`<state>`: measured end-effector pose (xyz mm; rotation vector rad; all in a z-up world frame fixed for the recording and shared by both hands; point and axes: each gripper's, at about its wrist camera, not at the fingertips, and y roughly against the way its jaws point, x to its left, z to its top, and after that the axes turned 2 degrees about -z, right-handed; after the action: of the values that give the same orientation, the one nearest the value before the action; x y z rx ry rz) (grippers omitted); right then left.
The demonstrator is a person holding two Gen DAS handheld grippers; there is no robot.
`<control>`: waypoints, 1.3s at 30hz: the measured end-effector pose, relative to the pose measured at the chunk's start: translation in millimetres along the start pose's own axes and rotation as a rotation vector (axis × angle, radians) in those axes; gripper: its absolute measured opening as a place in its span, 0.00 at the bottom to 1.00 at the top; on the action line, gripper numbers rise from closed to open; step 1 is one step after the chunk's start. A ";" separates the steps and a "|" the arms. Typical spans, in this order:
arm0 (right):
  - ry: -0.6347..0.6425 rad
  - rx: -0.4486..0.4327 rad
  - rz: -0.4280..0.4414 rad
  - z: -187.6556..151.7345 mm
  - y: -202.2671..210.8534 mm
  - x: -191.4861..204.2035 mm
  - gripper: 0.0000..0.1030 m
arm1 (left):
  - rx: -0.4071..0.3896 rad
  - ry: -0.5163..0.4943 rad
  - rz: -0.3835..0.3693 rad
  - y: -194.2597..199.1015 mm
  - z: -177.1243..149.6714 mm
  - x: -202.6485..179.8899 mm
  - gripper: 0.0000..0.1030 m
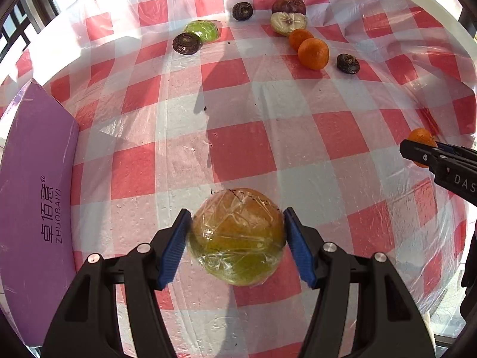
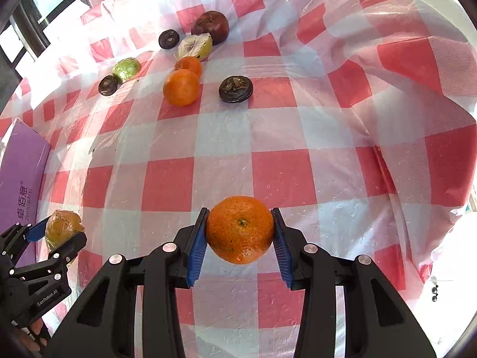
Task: Organize fruits
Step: 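Carry the pomelo and orange into the white box and open both tools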
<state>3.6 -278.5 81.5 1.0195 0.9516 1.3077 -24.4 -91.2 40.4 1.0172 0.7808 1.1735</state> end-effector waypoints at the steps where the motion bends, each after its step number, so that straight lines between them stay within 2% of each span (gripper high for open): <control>1: 0.031 0.006 0.002 -2.4 2.9 9.6 0.40 | 0.002 0.001 0.005 4.6 -3.3 1.9 0.61; 6: 0.169 0.010 0.003 -5.3 15.5 44.8 0.40 | 0.002 0.017 0.045 25.9 -8.2 12.6 0.61; 14: 0.344 0.006 -0.016 -3.7 24.8 80.8 0.40 | -0.049 0.051 0.103 55.6 -3.1 32.0 0.61; 21: 0.466 -0.019 -0.008 -5.8 32.5 117.8 0.40 | -0.085 0.123 0.146 75.9 -7.1 61.3 0.61; 31: 0.538 -0.039 -0.014 -7.6 39.0 155.6 0.40 | -0.108 0.199 0.169 92.7 -26.5 97.5 0.61; 39: 0.523 -0.055 -0.028 -10.6 47.5 182.7 0.40 | -0.130 0.183 0.165 106.1 -35.0 123.7 0.61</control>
<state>-12.1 -95.7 127.2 0.6242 1.3042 1.6041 -65.3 44.2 128.6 0.8874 0.7626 1.4558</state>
